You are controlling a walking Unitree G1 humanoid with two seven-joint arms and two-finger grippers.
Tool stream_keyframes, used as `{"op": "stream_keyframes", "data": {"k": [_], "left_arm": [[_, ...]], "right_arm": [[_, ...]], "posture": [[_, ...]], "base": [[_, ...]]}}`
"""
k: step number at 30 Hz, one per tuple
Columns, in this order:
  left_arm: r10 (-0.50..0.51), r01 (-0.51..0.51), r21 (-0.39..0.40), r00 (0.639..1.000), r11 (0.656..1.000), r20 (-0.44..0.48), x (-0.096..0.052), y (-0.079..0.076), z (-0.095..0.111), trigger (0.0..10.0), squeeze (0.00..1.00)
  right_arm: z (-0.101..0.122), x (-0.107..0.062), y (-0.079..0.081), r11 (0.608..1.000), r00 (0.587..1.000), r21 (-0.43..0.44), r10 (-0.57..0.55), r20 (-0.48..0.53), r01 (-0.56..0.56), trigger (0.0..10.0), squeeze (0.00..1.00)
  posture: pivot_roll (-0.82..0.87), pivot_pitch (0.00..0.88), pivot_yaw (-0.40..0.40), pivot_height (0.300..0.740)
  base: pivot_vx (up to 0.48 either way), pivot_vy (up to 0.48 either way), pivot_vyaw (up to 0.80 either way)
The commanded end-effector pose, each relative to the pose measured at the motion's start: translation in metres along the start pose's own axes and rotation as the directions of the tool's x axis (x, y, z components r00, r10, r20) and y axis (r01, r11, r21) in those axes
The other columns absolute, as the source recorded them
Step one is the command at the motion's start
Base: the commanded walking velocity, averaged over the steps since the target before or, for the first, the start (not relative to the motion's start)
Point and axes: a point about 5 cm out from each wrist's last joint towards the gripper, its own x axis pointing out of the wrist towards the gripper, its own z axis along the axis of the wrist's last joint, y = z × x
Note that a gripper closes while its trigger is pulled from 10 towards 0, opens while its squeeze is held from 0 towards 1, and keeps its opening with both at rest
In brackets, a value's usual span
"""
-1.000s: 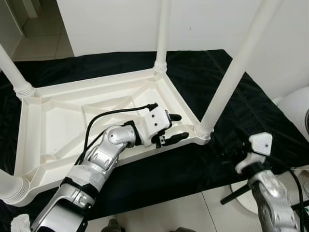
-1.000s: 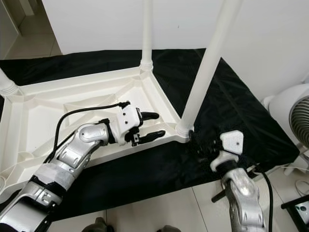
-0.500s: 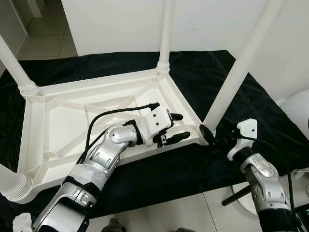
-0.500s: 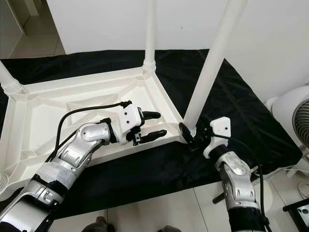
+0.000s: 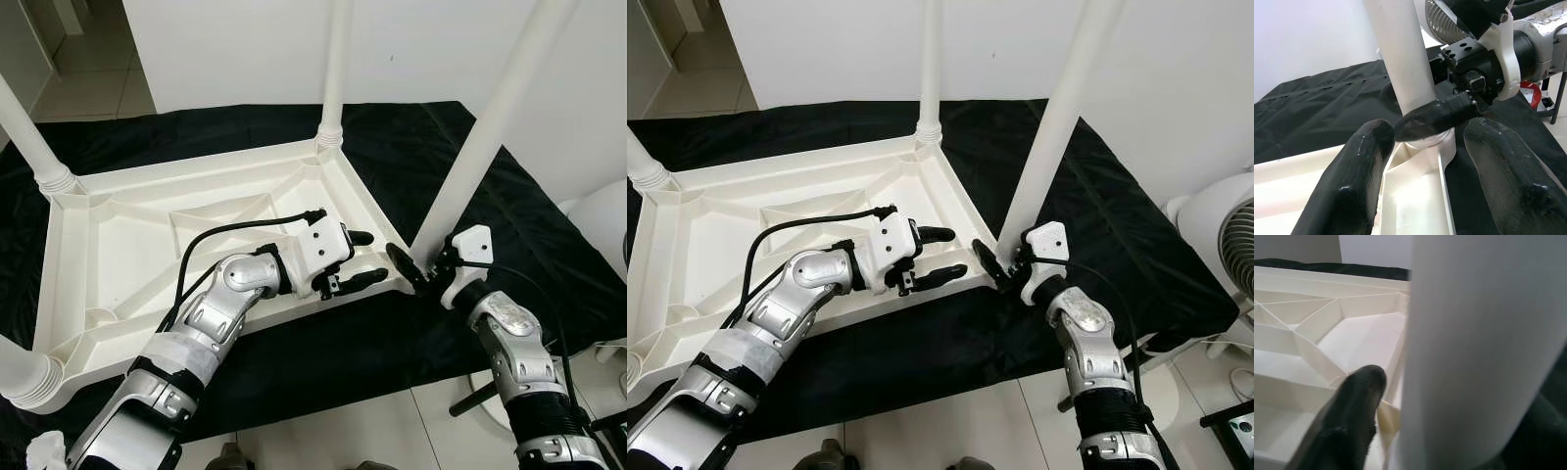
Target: Building children table
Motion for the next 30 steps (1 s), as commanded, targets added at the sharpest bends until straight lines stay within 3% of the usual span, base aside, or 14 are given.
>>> {"op": "stream_keyframes", "data": {"k": [1,8,9,10,12,13,17,19,22,24,26,29,30], "left_arm": [[-0.061,0.061,0.020,0.998,0.998,-0.009,0.002,-0.002,0.001,10.0,0.00],[-0.060,0.060,0.019,0.998,0.998,-0.007,0.002,-0.003,0.001,10.0,0.00],[-0.060,0.060,0.015,0.998,0.998,-0.006,0.002,-0.003,0.000,10.0,0.00],[-0.059,0.059,0.011,0.998,0.998,-0.006,0.001,-0.004,0.000,10.0,0.00],[-0.059,0.059,0.011,0.998,0.998,-0.006,0.001,-0.004,0.000,10.0,0.00],[-0.049,0.049,0.004,0.999,0.999,-0.007,-0.003,-0.001,-0.001,10.0,0.00],[-0.027,0.027,0.004,1.000,1.000,-0.015,-0.008,0.004,-0.003,10.0,0.00],[-0.008,0.009,0.011,1.000,1.000,-0.030,-0.012,0.010,-0.004,10.0,0.00],[-0.004,0.005,0.013,0.999,1.000,-0.036,-0.014,0.011,-0.005,10.0,0.00],[-0.011,0.011,0.009,0.999,1.000,-0.037,-0.014,0.008,-0.006,10.0,0.00],[-0.011,0.011,0.009,0.999,1.000,-0.037,-0.014,0.008,-0.006,10.0,0.00],[-0.017,0.017,0.006,0.999,1.000,-0.038,-0.014,0.005,-0.007,10.0,0.00],[-0.017,0.017,0.005,0.999,1.000,-0.038,-0.013,0.005,-0.007,10.0,0.00]], "right_arm": [[-0.004,0.003,0.013,0.998,0.998,0.021,0.062,-0.012,-0.062,0.0,0.00],[-0.008,-0.001,0.023,0.996,0.998,0.062,0.069,-0.009,-0.069,0.0,0.00],[-0.008,-0.003,0.026,0.996,0.999,0.083,0.038,-0.012,-0.037,4.3,0.00],[-0.009,-0.005,0.029,0.995,1.000,0.095,-0.012,-0.025,0.014,10.0,0.00],[-0.009,-0.005,0.029,0.995,1.000,0.095,-0.012,-0.025,0.014,10.0,0.00],[-0.008,-0.007,0.031,0.989,0.993,0.099,-0.106,-0.052,0.111,10.0,0.00],[-0.006,-0.008,0.034,0.976,0.981,0.100,-0.186,-0.062,0.191,10.0,0.00],[-0.005,-0.008,0.038,0.942,0.949,0.126,-0.304,-0.083,0.312,10.0,0.00],[-0.006,-0.009,0.038,0.917,0.926,0.138,-0.363,-0.103,0.374,10.0,0.00],[-0.009,-0.010,0.039,0.818,0.831,0.153,-0.532,-0.163,0.554,10.0,0.00],[-0.009,-0.010,0.039,0.818,0.831,0.153,-0.532,-0.163,0.554,10.0,0.00],[-0.006,-0.005,0.049,0.698,0.721,0.180,-0.661,-0.209,0.693,10.0,0.00],[-0.003,-0.003,0.053,0.672,0.701,0.198,-0.680,-0.217,0.713,10.0,0.00]], "posture": [[-0.01,0.000,-0.010,0.740],[-0.02,0.000,-0.015,0.740],[-0.02,0.002,-0.017,0.740],[-0.02,0.007,-0.017,0.740],[-0.02,0.007,-0.017,0.740],[-0.02,0.015,-0.021,0.740],[-0.02,0.020,-0.023,0.740],[-0.02,0.025,-0.021,0.740],[-0.02,0.025,-0.021,0.740],[-0.02,0.030,-0.026,0.740],[-0.02,0.030,-0.026,0.740],[-0.02,0.028,-0.031,0.740],[-0.02,0.028,-0.031,0.740]], "base": [[0.000,0.000,0.00],[0.000,0.000,0.00],[0.000,0.000,0.00],[0.000,0.000,0.00],[0.000,0.000,0.00],[0.000,0.000,0.00],[0.000,0.000,0.00],[0.000,0.000,0.00],[0.000,0.000,0.00],[0.000,0.000,0.00],[0.000,0.000,0.00],[0.000,0.000,0.00],[0.000,0.000,0.00]]}}
